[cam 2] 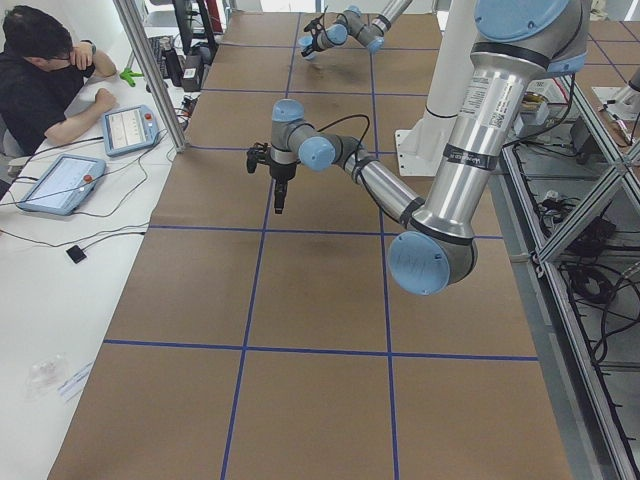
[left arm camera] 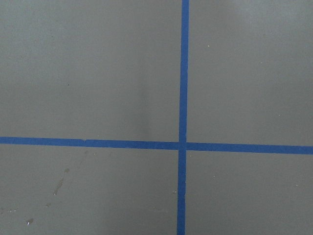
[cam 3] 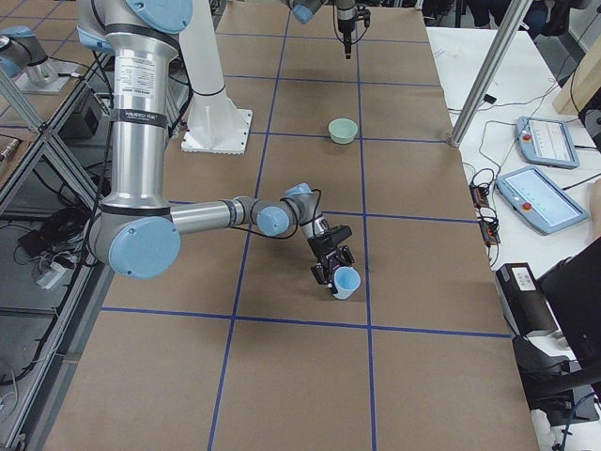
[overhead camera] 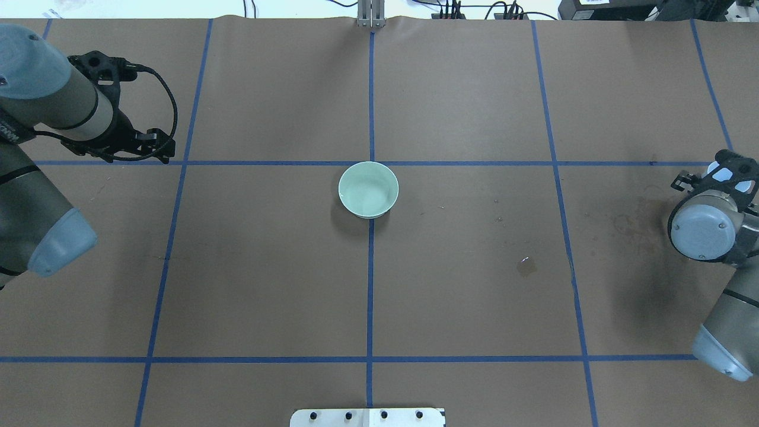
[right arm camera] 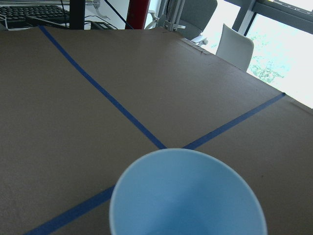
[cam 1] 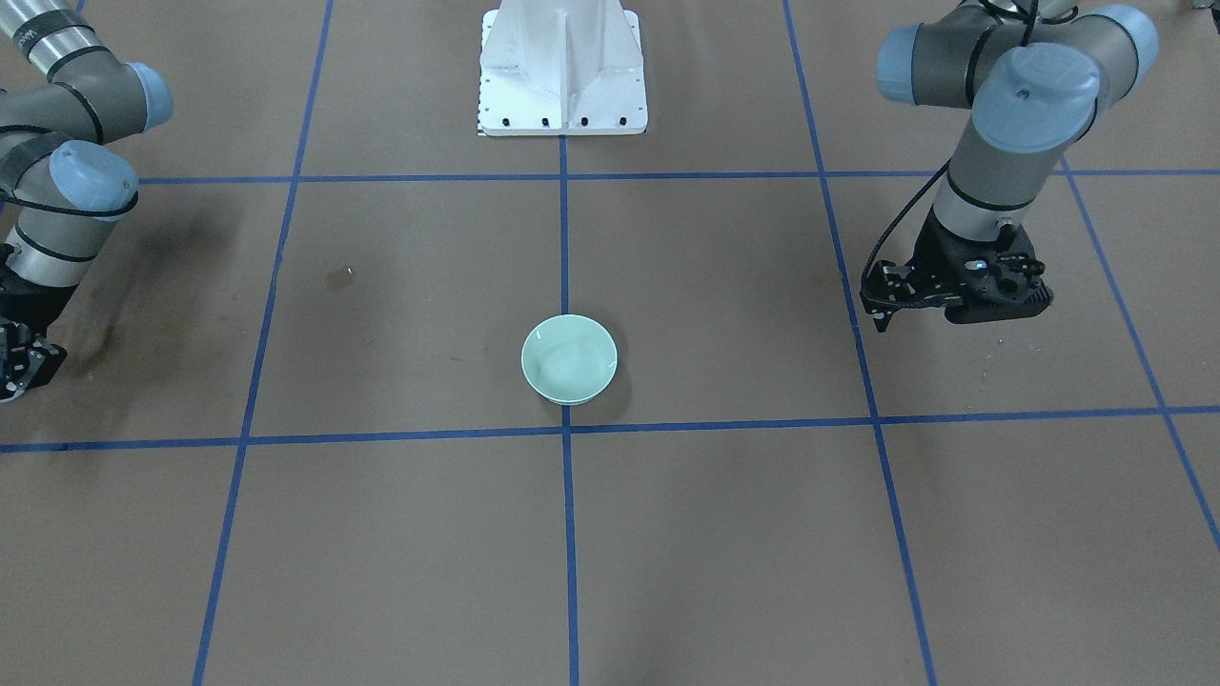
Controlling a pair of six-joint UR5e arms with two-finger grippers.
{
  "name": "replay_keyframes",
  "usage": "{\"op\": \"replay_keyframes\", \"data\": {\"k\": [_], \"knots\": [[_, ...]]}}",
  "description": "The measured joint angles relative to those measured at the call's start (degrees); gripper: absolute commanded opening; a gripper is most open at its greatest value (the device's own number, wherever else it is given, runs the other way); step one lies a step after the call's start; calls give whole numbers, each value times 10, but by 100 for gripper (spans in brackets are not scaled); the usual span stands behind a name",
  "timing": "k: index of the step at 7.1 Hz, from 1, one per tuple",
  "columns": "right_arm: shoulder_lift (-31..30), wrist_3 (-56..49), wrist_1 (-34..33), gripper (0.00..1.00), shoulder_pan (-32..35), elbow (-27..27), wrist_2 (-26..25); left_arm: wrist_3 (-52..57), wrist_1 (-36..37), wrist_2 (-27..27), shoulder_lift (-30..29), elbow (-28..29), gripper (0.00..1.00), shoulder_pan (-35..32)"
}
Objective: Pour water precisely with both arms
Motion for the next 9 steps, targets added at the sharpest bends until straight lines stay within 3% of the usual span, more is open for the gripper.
{"op": "replay_keyframes", "data": {"k": [4,9], "knots": [[-5,1,-1,99,0,18,5,1,0,0,0,0,100,0],[-64,3,-8,99,-23,102,37,0,-1,0,-2,2,100,0]]}}
